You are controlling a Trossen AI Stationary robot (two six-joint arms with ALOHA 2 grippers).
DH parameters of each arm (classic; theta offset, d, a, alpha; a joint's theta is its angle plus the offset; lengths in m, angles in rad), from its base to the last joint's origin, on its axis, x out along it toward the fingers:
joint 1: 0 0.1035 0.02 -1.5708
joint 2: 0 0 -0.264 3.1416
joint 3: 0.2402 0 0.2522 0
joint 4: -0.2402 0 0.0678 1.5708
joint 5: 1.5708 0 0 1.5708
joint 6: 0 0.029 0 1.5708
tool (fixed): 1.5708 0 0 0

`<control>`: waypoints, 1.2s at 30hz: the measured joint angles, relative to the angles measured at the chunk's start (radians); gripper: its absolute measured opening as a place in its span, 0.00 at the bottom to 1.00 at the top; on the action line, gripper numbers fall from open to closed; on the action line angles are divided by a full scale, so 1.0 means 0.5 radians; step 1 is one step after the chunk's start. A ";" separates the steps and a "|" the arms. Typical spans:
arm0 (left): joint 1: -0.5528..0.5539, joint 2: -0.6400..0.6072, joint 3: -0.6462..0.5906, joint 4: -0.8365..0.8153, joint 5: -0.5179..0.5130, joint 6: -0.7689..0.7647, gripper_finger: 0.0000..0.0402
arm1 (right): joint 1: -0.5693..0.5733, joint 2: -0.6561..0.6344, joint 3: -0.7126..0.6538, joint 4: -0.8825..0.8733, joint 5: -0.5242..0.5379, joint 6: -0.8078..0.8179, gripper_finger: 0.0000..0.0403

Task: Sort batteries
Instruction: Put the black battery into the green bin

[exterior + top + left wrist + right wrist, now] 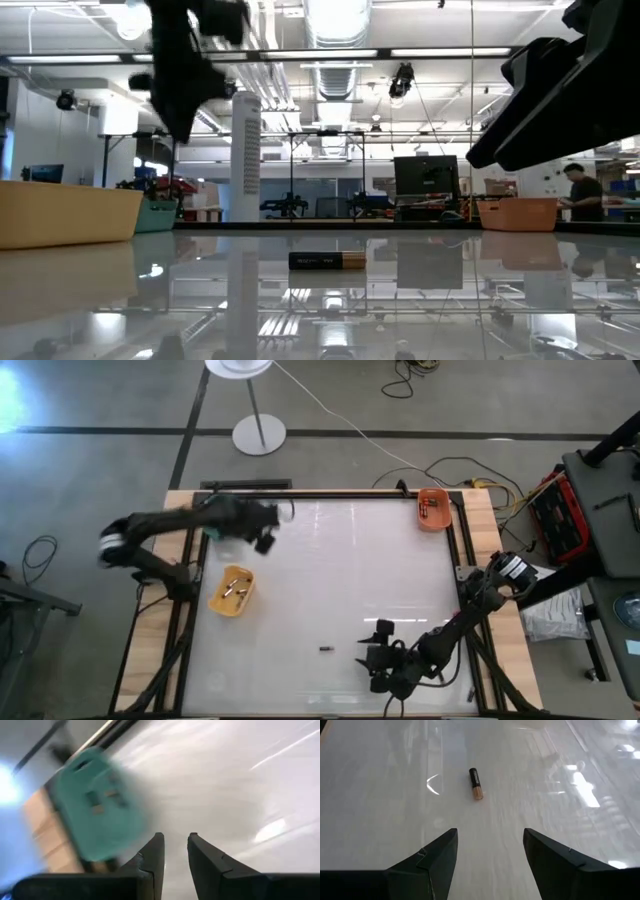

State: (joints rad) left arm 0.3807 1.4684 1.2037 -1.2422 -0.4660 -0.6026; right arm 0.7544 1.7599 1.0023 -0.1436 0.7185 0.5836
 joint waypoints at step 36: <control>-2.420 1.220 -0.562 4.375 -1.167 0.642 0.48 | 0.001 -0.011 0.258 0.381 0.345 -0.664 0.54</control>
State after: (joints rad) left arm -0.8292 2.0785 0.9226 0.9454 -1.0495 -0.2814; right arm 0.7547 1.7542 1.1311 0.0467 0.8909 0.2516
